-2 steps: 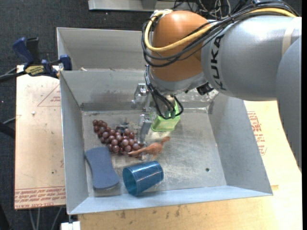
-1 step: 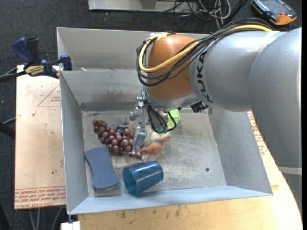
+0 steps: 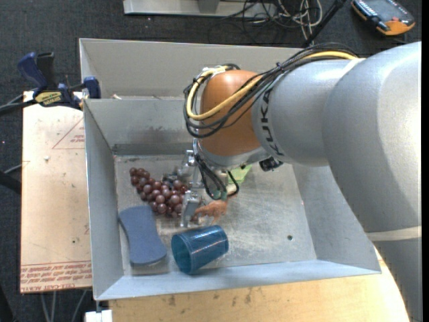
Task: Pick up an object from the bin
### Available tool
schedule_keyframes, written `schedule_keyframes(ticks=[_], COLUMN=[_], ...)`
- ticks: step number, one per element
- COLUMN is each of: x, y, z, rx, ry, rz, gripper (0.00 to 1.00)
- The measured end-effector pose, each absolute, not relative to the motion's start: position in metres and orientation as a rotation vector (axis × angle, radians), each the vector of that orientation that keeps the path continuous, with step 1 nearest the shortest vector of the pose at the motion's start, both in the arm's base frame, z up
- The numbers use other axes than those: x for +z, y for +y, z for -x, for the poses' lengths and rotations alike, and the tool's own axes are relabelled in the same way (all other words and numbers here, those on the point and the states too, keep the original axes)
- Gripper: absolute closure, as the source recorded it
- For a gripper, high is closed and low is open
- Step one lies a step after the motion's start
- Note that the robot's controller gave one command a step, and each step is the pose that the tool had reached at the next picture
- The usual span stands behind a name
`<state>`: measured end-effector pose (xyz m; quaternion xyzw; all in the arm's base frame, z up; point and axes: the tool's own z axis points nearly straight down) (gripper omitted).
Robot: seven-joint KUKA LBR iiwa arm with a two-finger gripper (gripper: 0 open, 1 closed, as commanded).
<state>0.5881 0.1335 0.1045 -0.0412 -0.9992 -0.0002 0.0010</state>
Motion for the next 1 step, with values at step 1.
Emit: schedule_keyframes(ticks=[1], x=[0.1132], y=[0.1417], z=[-0.5946], rx=[-0.002], ry=[-3.119], rz=[0.382], gripper=[0.0])
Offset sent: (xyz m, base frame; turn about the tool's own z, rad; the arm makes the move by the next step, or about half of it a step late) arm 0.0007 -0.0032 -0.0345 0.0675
